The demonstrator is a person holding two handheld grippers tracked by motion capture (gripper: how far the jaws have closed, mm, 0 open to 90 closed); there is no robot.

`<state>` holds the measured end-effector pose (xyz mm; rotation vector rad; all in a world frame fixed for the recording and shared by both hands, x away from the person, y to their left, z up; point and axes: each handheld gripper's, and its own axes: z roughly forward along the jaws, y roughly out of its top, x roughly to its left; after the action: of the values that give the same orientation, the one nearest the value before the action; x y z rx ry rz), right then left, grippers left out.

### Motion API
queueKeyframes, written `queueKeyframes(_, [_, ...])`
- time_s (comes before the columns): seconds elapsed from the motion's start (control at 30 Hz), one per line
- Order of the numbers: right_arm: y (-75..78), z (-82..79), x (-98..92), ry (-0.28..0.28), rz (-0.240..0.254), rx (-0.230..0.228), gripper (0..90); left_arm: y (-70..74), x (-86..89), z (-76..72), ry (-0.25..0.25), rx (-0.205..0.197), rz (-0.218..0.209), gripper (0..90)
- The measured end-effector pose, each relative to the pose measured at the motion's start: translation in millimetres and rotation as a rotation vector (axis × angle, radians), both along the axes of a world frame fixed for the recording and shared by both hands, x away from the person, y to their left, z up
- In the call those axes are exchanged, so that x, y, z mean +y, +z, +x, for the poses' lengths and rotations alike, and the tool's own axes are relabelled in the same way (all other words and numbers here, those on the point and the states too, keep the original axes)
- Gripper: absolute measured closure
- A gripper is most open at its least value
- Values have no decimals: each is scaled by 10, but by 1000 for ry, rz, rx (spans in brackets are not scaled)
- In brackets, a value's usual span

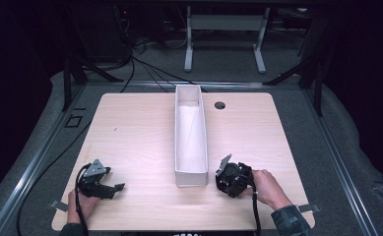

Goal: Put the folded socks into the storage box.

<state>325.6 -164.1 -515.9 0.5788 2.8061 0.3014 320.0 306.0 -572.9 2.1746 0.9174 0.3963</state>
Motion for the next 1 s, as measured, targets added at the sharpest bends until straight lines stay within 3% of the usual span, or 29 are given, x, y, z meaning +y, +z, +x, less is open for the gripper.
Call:
queueKeyframes(0.37, [-20,-32,27,26,-7,3,603,0,0,0,0,0,0,98])
queueKeyframes(0.6, [-19,-32,10,32,0,-4,630,0,0,0,0,0,0,98])
queueKeyframes(1.0, [106,15,-71,11,23,32,640,1,0,0,0,0,0,98])
